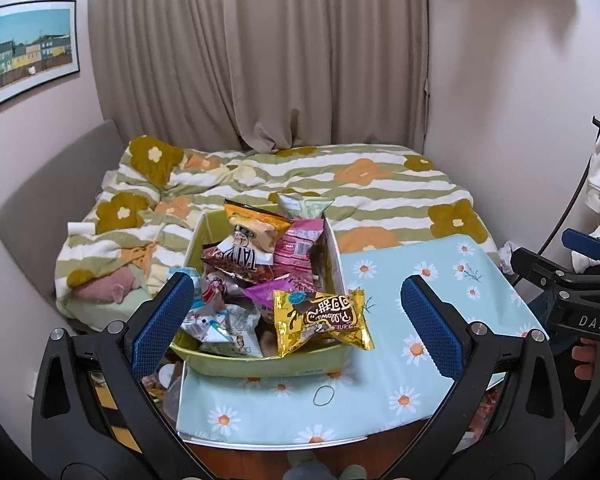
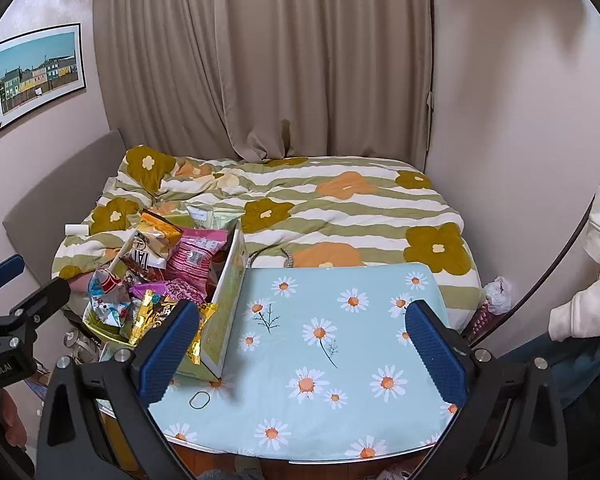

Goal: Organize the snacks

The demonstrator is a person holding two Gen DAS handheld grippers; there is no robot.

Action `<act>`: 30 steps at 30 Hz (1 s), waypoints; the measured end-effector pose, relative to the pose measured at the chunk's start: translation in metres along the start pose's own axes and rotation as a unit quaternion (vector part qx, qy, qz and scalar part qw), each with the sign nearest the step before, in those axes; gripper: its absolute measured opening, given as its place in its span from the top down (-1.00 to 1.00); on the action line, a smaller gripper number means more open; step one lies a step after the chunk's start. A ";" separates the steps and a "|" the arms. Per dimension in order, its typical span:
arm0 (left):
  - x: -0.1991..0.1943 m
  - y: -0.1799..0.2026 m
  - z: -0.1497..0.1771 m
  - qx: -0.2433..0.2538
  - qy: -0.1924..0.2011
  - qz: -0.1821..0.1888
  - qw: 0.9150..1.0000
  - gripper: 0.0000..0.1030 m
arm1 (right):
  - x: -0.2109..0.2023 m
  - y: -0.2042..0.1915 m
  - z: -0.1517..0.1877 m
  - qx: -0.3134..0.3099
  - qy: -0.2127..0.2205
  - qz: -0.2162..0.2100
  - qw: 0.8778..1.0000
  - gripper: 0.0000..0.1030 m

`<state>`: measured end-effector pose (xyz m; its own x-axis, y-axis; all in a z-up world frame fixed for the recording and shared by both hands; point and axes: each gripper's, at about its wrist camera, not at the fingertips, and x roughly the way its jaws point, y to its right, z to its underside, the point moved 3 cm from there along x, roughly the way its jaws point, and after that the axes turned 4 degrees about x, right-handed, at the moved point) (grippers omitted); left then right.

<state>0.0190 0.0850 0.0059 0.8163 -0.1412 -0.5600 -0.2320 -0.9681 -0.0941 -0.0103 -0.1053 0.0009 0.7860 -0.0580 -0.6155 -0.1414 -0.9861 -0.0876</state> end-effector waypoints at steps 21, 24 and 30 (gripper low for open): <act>-0.005 0.000 -0.002 -0.003 0.007 -0.003 1.000 -1.00 | -0.005 0.004 0.000 0.003 0.003 0.004 1.000 -0.99; -0.005 0.000 -0.002 -0.002 0.007 -0.005 1.000 -1.00 | -0.006 0.004 -0.002 0.004 0.005 0.005 1.000 -0.99; -0.004 -0.001 -0.003 -0.001 0.007 -0.006 1.000 -1.00 | -0.005 0.004 -0.002 0.004 0.004 0.005 1.000 -0.99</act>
<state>0.0176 0.0859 0.0106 0.8269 -0.1324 -0.5465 -0.2210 -0.9702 -0.0994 -0.0135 -0.1090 0.0056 0.7894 -0.0701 -0.6099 -0.1545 -0.9842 -0.0870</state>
